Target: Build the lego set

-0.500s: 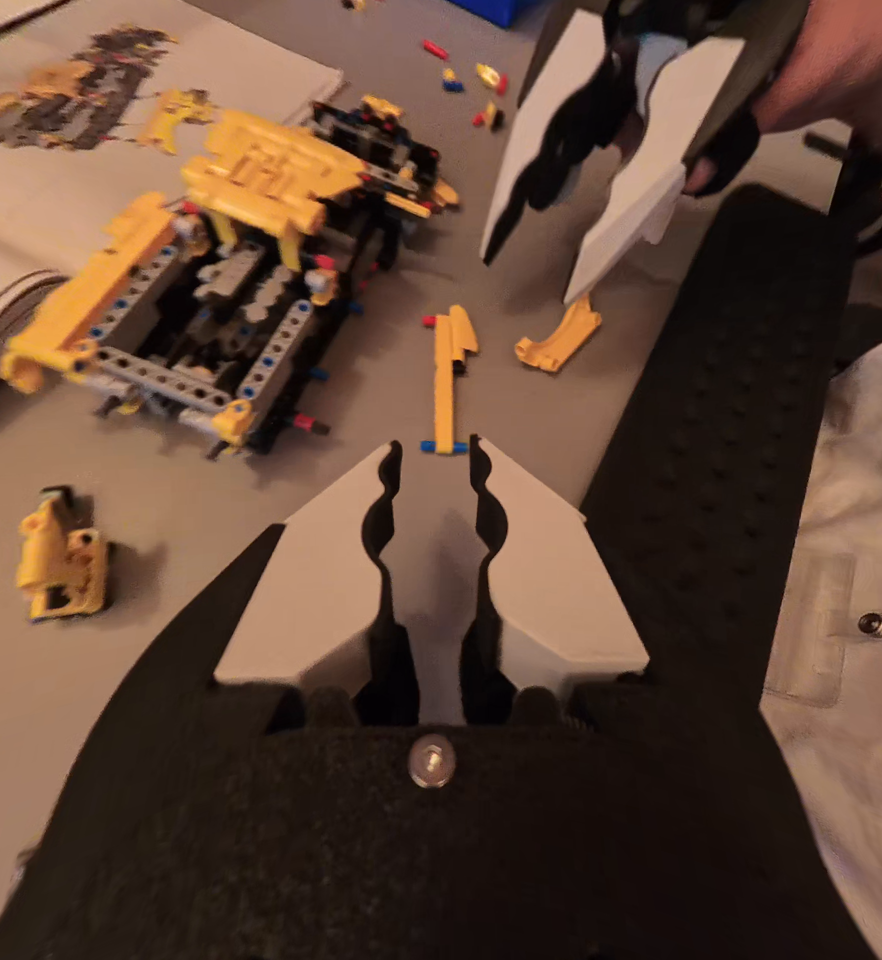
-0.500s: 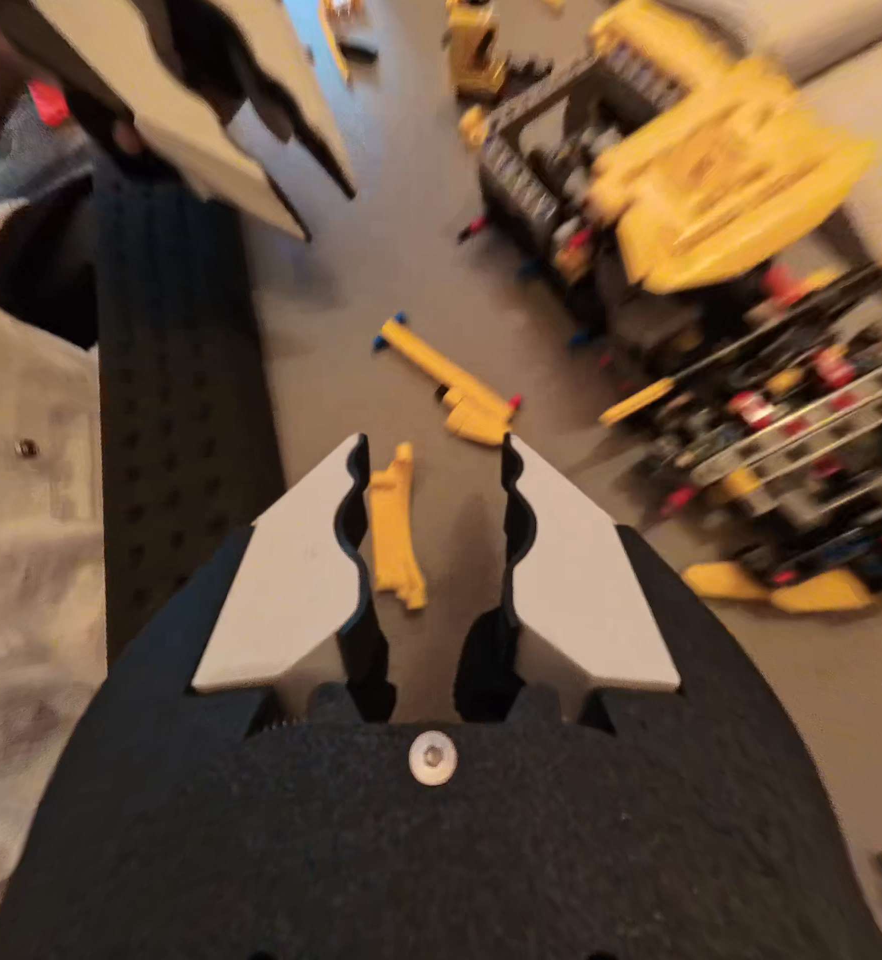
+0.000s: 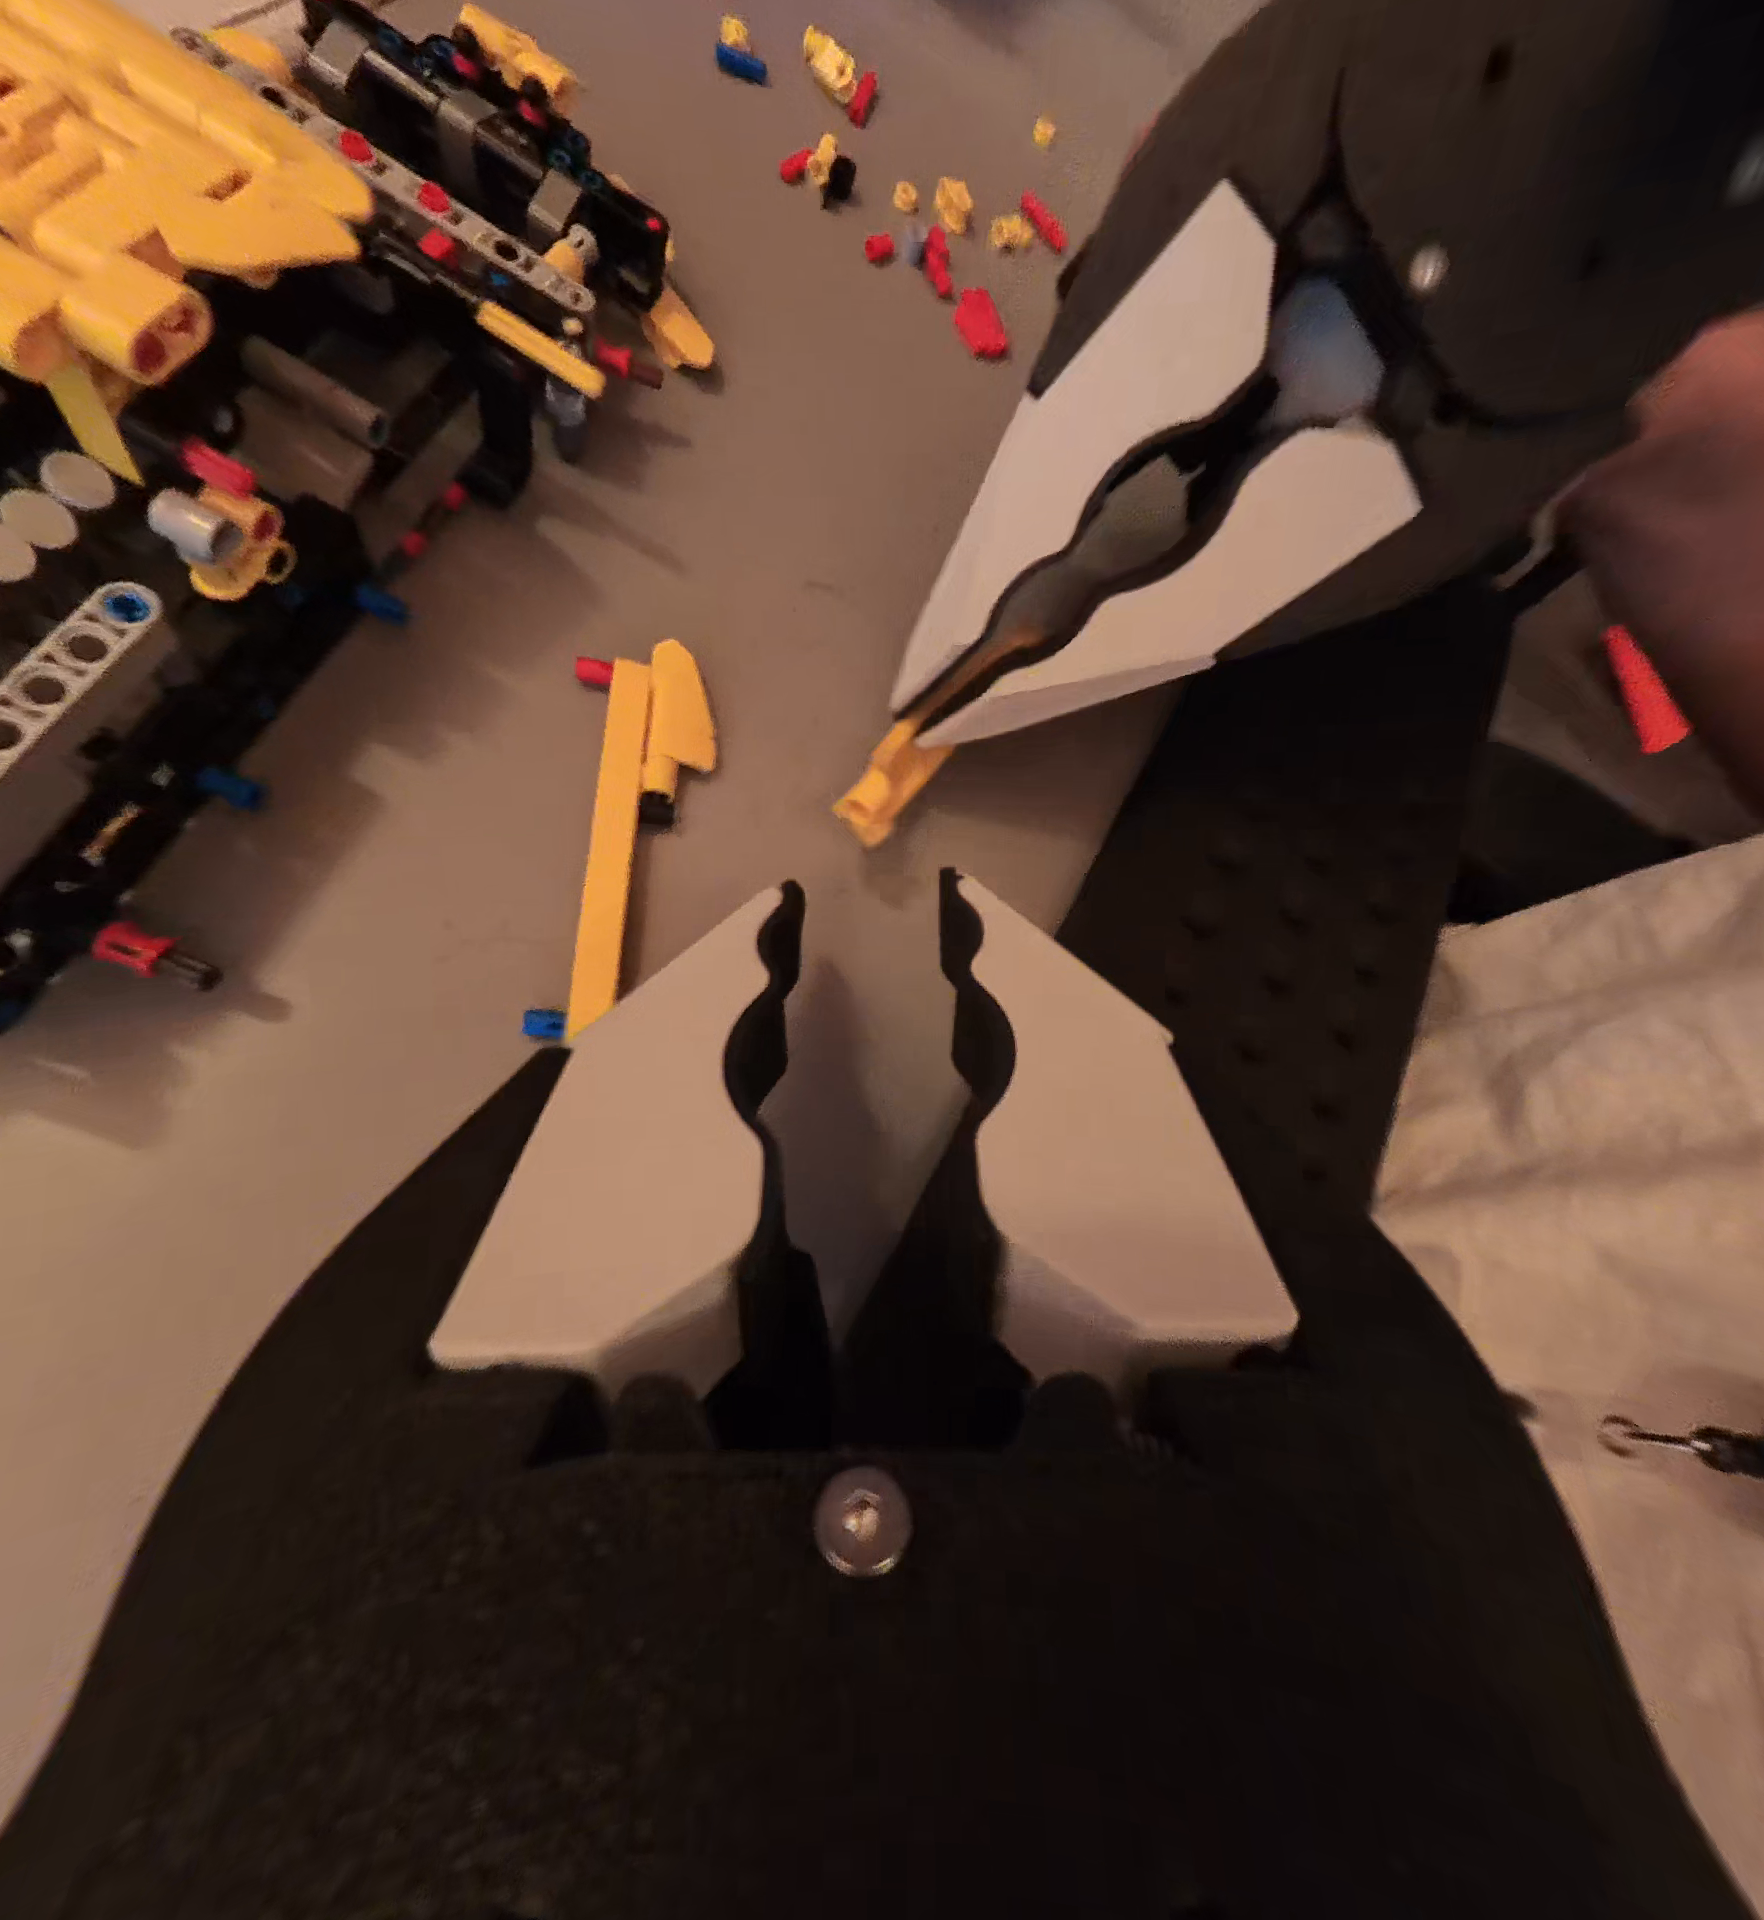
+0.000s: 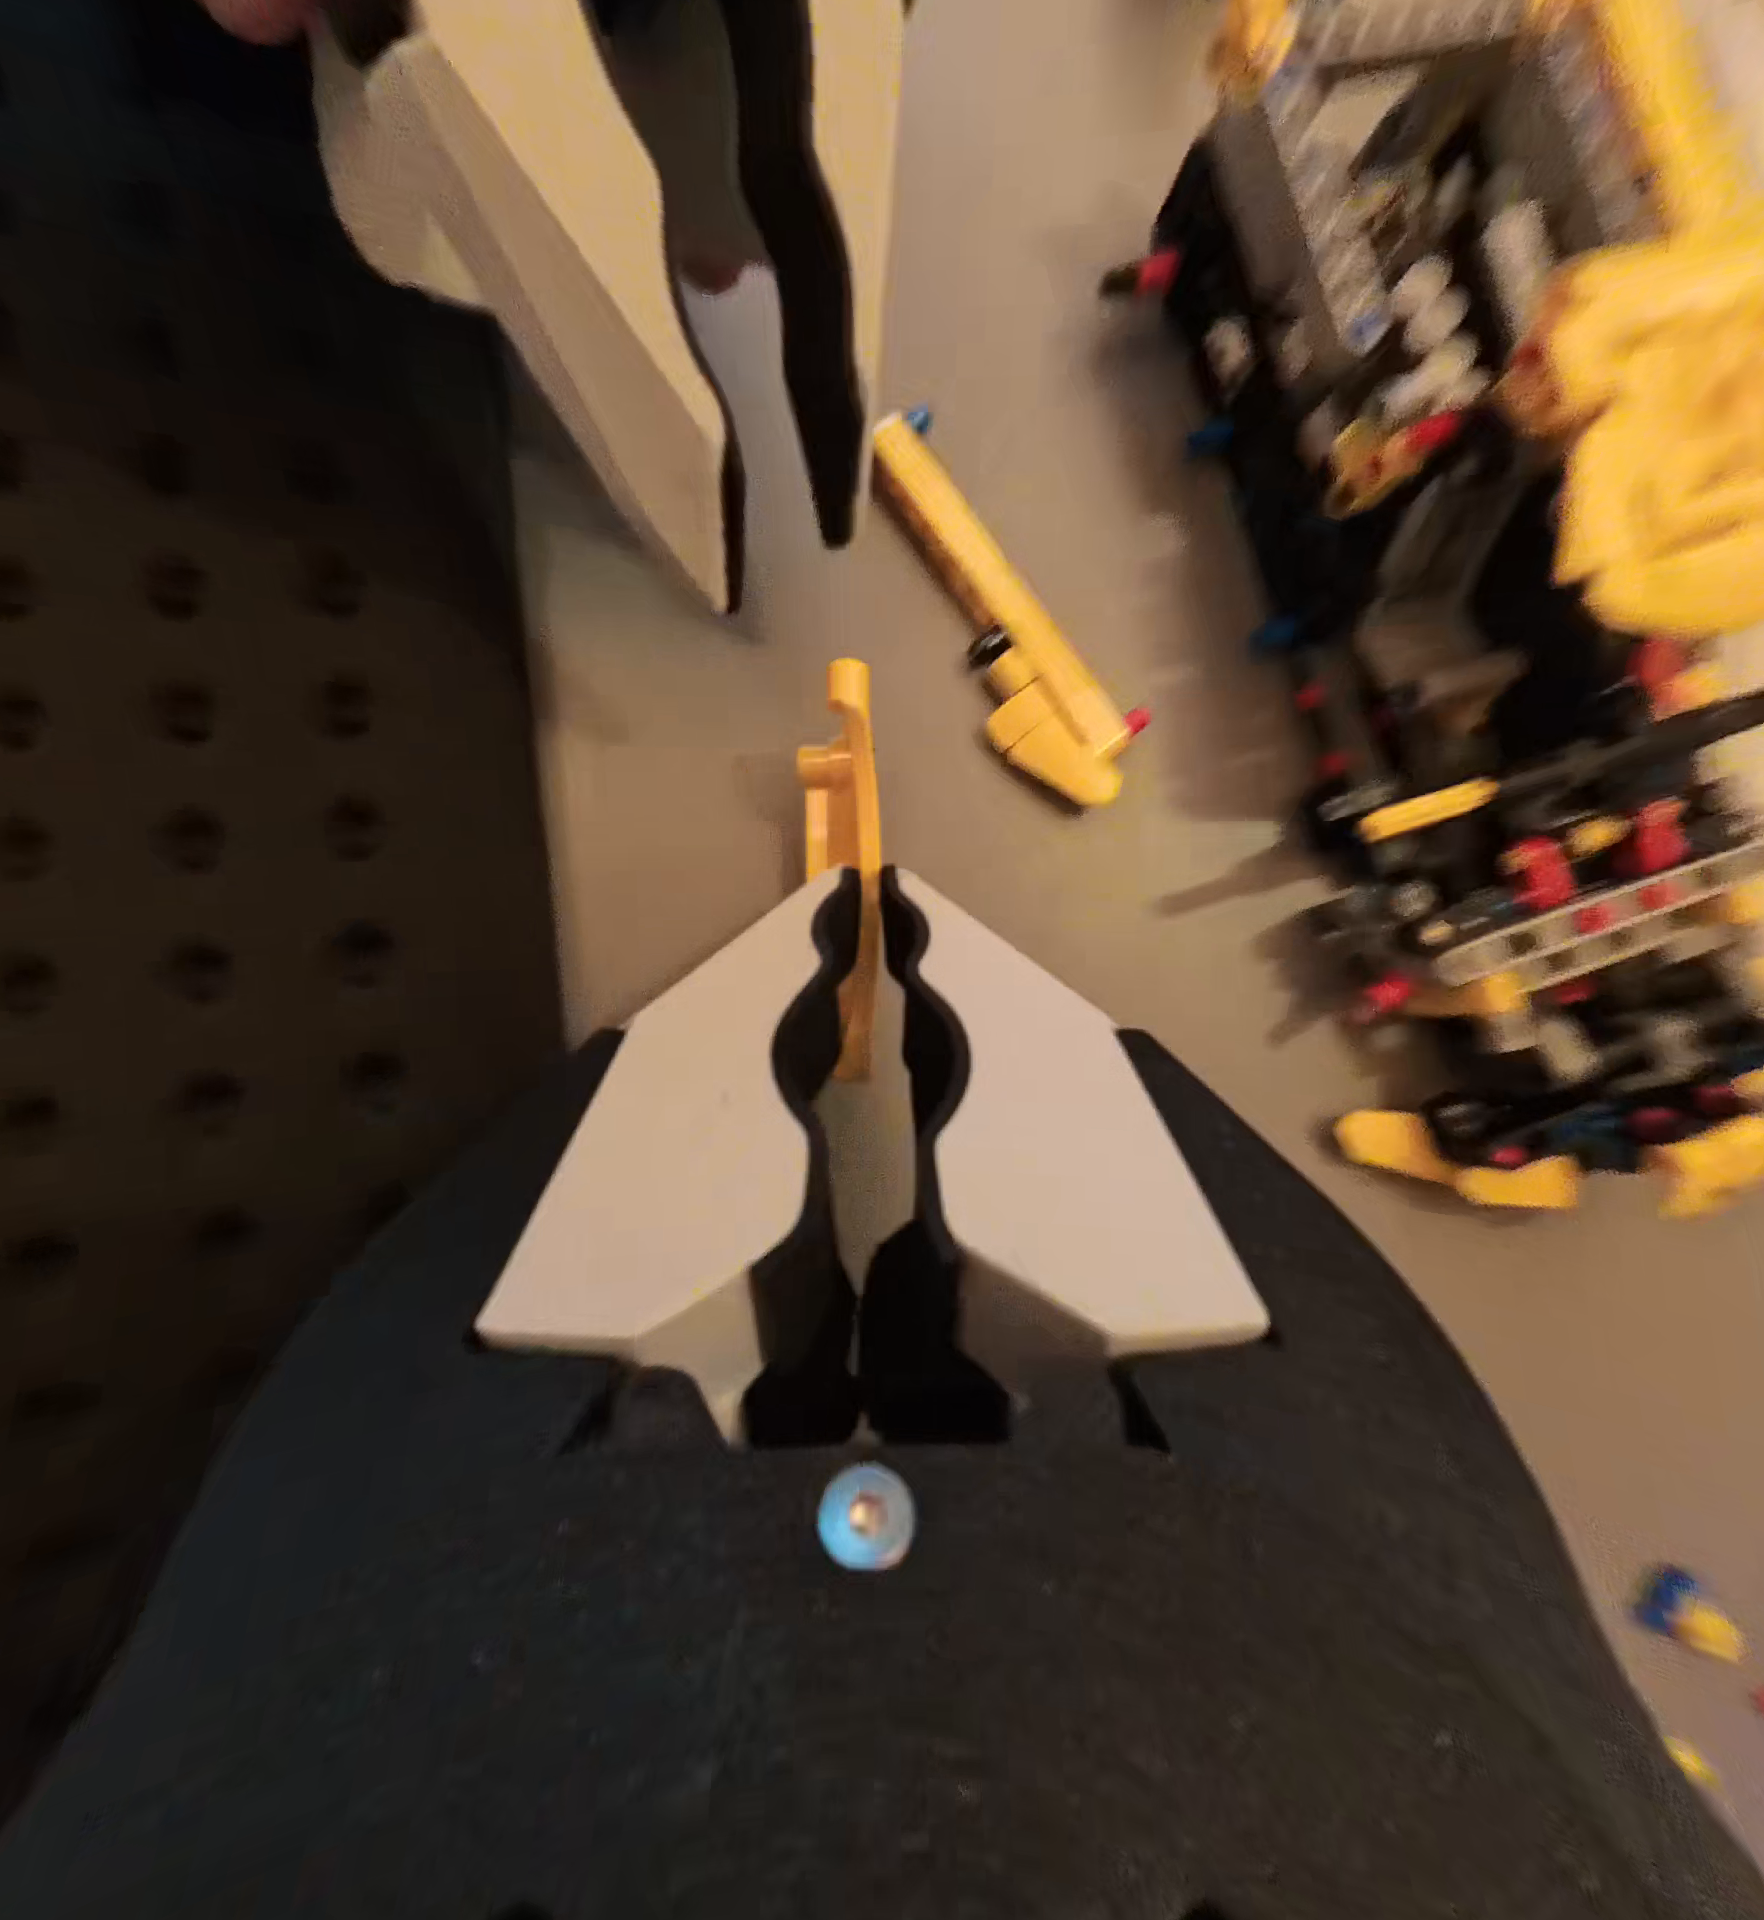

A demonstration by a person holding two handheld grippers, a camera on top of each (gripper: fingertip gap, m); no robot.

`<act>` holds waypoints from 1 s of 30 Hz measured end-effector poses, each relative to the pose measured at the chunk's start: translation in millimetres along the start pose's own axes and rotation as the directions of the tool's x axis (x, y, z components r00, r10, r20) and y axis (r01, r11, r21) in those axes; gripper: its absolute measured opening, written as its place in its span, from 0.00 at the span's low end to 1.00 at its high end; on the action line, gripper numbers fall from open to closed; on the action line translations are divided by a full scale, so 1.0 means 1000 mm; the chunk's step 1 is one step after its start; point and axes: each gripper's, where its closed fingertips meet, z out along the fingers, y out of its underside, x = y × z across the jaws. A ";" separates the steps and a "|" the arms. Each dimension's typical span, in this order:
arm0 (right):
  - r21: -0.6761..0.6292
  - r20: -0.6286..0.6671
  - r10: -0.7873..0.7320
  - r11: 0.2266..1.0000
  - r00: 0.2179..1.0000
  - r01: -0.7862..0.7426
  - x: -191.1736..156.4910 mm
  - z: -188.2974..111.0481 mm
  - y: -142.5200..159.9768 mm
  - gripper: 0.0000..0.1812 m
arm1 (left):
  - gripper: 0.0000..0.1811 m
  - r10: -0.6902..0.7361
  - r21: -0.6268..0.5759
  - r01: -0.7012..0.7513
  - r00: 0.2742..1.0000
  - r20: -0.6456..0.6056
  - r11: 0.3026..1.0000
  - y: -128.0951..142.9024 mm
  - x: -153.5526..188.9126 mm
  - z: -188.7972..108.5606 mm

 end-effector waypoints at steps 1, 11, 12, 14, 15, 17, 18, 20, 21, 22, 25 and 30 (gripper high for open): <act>0.024 -0.067 -0.064 0.998 0.996 0.066 0.004 -0.002 -0.008 0.02 | 0.15 -0.014 0.022 0.015 0.999 -0.040 1.000 -0.004 0.005 -0.001; 0.285 -0.283 -0.187 0.920 0.941 0.269 0.001 -0.027 -0.065 0.02 | 0.10 0.178 0.125 -0.181 0.983 0.035 0.976 -0.019 0.004 -0.009; 0.284 -0.310 -0.186 0.918 0.932 0.278 0.004 -0.028 -0.066 0.02 | 0.04 0.198 0.146 -0.201 0.980 0.036 0.969 -0.022 0.006 -0.011; 0.292 -0.372 -0.204 0.900 0.905 0.323 0.005 -0.031 -0.069 0.02 | 0.04 0.256 0.175 -0.265 0.964 0.073 0.948 -0.026 0.007 -0.014; 0.296 -0.399 -0.205 0.894 0.893 0.338 0.006 -0.033 -0.071 0.02 | 0.04 0.295 0.187 -0.309 0.950 0.102 0.932 -0.029 0.007 -0.016; 0.324 -0.397 -0.156 0.898 0.904 0.298 0.005 -0.036 -0.074 0.02 | 0.03 0.392 0.186 -0.423 0.902 0.181 0.887 -0.032 0.006 -0.020; 0.351 -0.346 -0.105 0.907 0.932 0.233 0.003 -0.035 -0.074 0.02 | 0.03 0.449 0.168 -0.489 0.864 0.228 0.856 -0.033 0.005 -0.021; 0.412 -0.137 0.021 0.910 0.990 0.038 -0.007 -0.034 -0.076 0.11 | 0.03 0.566 0.111 -0.620 0.764 0.311 0.776 -0.032 0.002 -0.024; 0.431 -0.031 0.086 0.900 0.996 -0.065 -0.010 -0.035 -0.079 0.16 | 0.03 0.615 0.078 -0.672 0.714 0.336 0.737 -0.031 0.002 -0.024; 0.437 0.056 0.122 0.889 0.991 -0.134 -0.013 -0.036 -0.081 0.17 | 0.03 0.660 0.044 -0.715 0.665 0.349 0.697 -0.030 0.001 -0.025; 0.416 0.064 0.070 0.905 0.995 -0.090 -0.014 -0.036 -0.084 0.14 | 0.03 0.751 -0.040 -0.785 0.576 0.324 0.619 -0.021 0.000 -0.021; 0.328 0.022 -0.083 0.942 0.996 0.071 -0.024 -0.022 -0.083 0.12 | 0.03 0.758 -0.017 -0.776 0.611 0.228 0.630 -0.016 0.009 -0.020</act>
